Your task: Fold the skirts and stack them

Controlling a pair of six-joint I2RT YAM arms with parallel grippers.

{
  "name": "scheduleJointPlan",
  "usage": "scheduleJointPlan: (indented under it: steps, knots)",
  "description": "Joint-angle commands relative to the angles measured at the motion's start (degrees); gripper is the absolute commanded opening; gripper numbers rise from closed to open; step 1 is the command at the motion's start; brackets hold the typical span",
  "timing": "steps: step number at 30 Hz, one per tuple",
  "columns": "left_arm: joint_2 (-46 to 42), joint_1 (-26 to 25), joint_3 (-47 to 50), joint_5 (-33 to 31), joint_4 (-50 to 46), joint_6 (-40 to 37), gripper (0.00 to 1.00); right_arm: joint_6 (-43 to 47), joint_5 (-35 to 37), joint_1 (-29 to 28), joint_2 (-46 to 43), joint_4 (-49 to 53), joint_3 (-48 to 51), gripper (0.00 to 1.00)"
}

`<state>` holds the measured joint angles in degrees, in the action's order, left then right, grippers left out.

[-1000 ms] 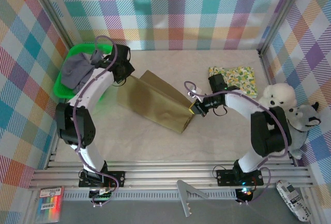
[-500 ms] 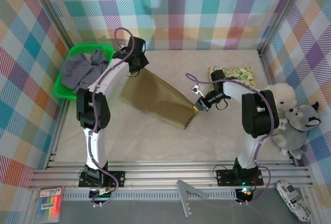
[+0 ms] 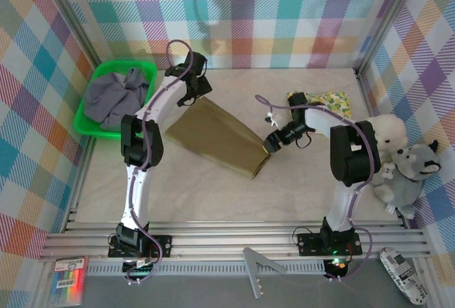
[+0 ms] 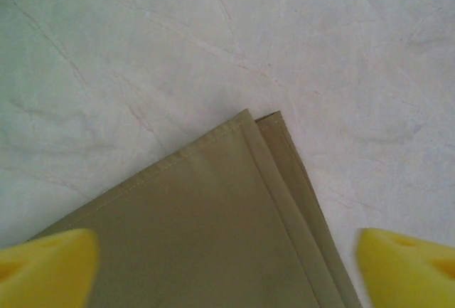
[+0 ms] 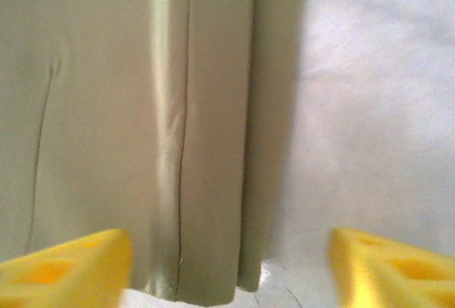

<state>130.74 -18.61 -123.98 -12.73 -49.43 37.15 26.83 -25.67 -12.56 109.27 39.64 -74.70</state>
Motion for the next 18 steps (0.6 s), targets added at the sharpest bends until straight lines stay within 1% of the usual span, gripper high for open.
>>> scheduleJointPlan:
  steps: [1, 2, 4, 5, 7, 9, 11, 14, 16, 18]
  knots:
    - [-7.87, 0.01, 6.15, 3.19, -1.28, -1.36, 1.00, -16.55, -1.55, -0.42, -9.23, -1.85, -0.53, 0.99]
    - [-10.30, -0.02, 10.31, 5.31, 1.14, -1.54, 1.00, -19.30, -1.53, -0.82, -11.81, -4.80, 2.02, 0.99]
    - [-14.53, -0.02, 17.92, 11.07, 6.14, -1.80, 1.00, -29.37, 0.06, -2.79, -17.77, -14.43, 8.89, 0.99]
    - [-15.26, 0.06, 19.96, 13.95, 7.62, -2.15, 1.00, -34.13, -0.70, -3.49, -19.85, -19.01, 11.87, 0.99]
    - [-14.31, 0.37, 21.66, 20.28, 8.97, -2.51, 1.00, -46.43, -0.91, -5.61, -22.93, -28.60, 17.91, 0.99]
    - [-11.60, 0.66, 21.19, 23.19, 8.76, -2.57, 1.00, -57.62, 1.61, -8.59, -24.33, -35.98, 22.18, 0.99]
    - [-9.05, 1.32, 20.72, 26.03, 9.30, -1.83, 1.00, -65.60, 3.58, -12.38, -24.72, -41.47, 24.82, 0.99]
    - [-6.03, 2.04, 21.36, 27.55, 12.85, -1.91, 1.00, -72.92, 9.87, -17.58, -23.91, -43.11, 26.04, 0.99]
    - [-2.75, 2.48, 20.10, 28.01, 12.71, -2.08, 1.00, -76.86, 9.70, -18.76, -21.11, -43.63, 26.09, 0.99]
    - [-0.77, 2.66, 19.93, 29.43, 12.81, -1.67, 1.00, -78.76, 8.85, -18.82, -17.70, -42.26, 25.44, 0.99]
